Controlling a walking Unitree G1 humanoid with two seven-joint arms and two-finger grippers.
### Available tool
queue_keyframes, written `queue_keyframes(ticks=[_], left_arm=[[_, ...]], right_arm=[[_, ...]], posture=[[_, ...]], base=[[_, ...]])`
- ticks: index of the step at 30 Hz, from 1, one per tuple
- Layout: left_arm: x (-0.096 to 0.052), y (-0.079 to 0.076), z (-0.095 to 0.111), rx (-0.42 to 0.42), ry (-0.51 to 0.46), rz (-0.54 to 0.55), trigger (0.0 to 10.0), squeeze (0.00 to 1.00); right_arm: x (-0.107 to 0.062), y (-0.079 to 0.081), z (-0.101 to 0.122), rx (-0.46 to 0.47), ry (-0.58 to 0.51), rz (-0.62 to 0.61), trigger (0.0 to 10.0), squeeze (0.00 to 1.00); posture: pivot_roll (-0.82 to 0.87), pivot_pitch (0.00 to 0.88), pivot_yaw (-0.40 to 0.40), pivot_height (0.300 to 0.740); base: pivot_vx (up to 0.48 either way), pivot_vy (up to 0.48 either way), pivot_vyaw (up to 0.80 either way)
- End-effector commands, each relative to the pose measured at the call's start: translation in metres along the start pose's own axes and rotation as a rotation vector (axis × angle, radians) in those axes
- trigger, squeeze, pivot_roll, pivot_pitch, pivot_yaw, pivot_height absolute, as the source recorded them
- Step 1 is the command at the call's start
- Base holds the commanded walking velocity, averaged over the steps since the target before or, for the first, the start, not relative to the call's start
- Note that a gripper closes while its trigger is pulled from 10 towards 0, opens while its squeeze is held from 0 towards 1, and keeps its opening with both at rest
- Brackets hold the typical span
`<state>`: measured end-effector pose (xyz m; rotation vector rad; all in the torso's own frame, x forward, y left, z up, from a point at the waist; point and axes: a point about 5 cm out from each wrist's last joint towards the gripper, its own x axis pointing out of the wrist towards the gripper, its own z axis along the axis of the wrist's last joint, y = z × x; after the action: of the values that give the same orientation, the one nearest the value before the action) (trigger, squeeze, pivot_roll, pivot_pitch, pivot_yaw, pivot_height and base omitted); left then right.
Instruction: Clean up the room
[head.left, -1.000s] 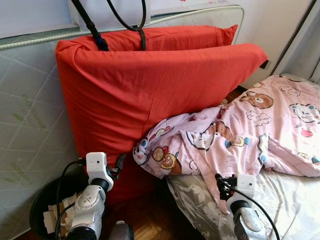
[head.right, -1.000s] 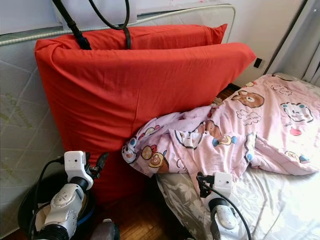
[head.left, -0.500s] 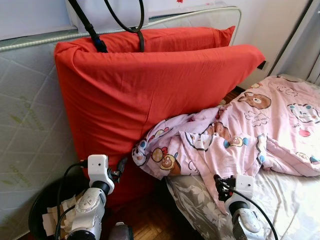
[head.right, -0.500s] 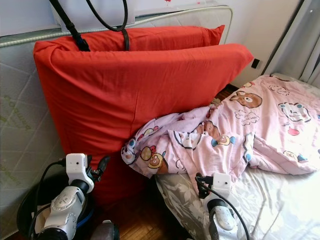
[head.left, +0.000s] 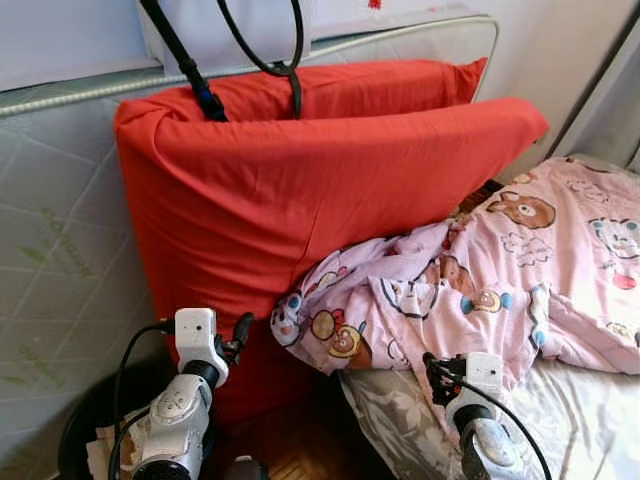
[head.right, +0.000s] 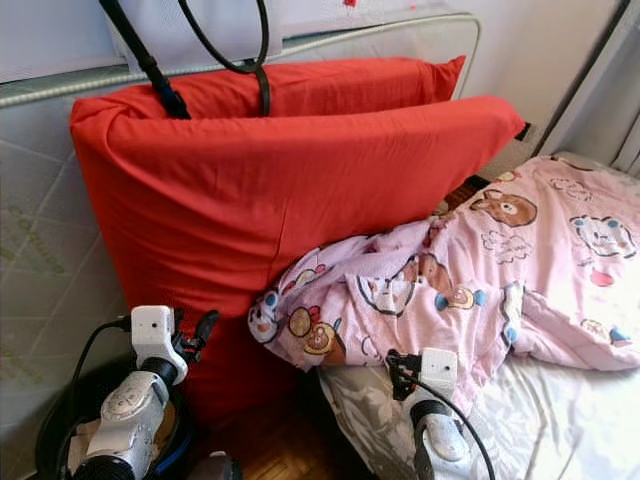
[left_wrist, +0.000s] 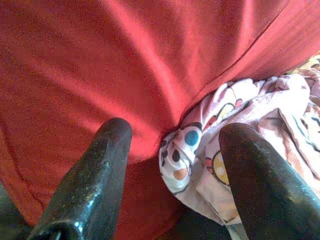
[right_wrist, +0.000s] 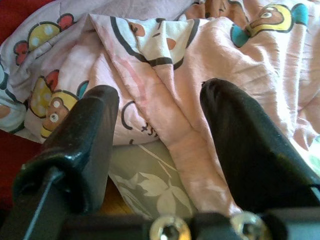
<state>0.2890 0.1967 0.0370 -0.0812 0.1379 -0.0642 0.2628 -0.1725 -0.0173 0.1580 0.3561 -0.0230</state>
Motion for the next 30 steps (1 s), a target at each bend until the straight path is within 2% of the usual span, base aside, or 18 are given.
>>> queue_keyframes(ticks=[1, 25, 30], left_arm=[[0.0042, -0.0079, 0.0044, -0.005, -0.011, -0.021, 10.0, 0.00], [0.0031, -0.0074, 0.0047, -0.006, -0.009, -0.024, 10.0, 0.00], [0.0039, -0.0089, 0.0049, -0.005, -0.008, -0.028, 10.0, 0.00]], right_arm=[[-0.0037, -0.0110, -0.0047, -0.009, 0.028, -0.032, 10.0, 0.00], [-0.0023, -0.0103, -0.0037, -0.001, 0.030, -0.043, 10.0, 0.00], [-0.0028, -0.0102, -0.0043, -0.005, 0.029, -0.038, 10.0, 0.00]], posture=[[0.03, 0.000, -0.057, 0.653], [0.03, 0.000, -0.046, 0.653], [0.02, 0.000, -0.044, 0.653]], base=[[0.292, 0.000, -0.66], [0.022, 0.000, 0.00], [0.256, 0.000, 0.00]])
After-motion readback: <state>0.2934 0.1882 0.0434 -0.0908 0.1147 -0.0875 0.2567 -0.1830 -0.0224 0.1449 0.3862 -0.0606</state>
